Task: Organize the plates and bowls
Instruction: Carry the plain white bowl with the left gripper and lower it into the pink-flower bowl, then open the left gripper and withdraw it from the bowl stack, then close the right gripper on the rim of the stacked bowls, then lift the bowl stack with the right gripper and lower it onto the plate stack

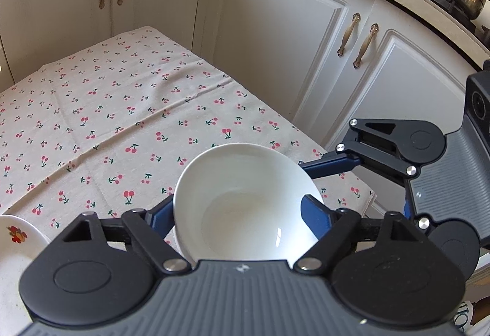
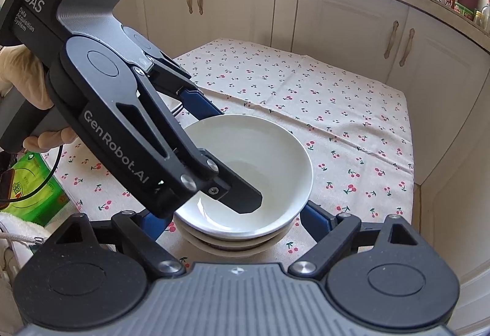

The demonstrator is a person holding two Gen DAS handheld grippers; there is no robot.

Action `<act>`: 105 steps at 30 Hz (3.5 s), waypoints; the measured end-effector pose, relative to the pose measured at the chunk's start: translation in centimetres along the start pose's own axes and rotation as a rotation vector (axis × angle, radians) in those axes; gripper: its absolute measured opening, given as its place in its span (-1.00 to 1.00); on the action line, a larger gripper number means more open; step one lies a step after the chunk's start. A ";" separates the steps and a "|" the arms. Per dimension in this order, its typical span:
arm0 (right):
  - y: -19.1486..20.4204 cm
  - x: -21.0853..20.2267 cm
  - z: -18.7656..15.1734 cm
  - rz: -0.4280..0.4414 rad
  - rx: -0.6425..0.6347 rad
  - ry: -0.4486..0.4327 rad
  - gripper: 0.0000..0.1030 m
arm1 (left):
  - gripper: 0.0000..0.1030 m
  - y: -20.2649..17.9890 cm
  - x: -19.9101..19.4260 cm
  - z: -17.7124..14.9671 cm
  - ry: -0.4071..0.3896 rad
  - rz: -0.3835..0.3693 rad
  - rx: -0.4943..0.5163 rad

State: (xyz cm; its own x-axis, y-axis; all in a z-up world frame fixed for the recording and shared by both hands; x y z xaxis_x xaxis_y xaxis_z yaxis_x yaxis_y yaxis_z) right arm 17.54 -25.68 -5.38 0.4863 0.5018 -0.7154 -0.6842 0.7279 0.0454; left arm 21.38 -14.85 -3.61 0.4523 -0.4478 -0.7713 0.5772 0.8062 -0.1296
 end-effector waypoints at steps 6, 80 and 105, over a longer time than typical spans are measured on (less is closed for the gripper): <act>-0.1 -0.1 0.0 -0.001 0.004 -0.026 1.00 | 0.74 0.2 -0.5 0.0 -0.043 -0.013 0.025; -1.2 2.7 -7.3 -0.039 -0.013 -0.006 1.00 | 0.96 1.1 1.4 -9.0 -0.065 -0.046 0.336; -1.6 3.8 -1.7 0.199 -0.335 0.102 0.80 | 0.68 1.6 2.8 -5.8 -0.009 -0.182 0.509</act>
State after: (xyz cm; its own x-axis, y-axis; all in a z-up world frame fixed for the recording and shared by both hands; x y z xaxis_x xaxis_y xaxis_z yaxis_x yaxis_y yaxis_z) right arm 19.58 -25.68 -9.35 0.2811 0.5561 -0.7821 -0.9073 0.4196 -0.0277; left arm 19.67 -12.62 -9.60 0.3187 -0.5679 -0.7589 0.9024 0.4268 0.0595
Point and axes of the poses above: each gripper's, at about its wrist camera, not at the fingertips, and x roughly the way its jaws point, y to its left, z to its top, the point moved 4 cm from there along x, roughly the way its jaws point, and after that the axes turned 5 degrees about z, right-handed, at the moved point
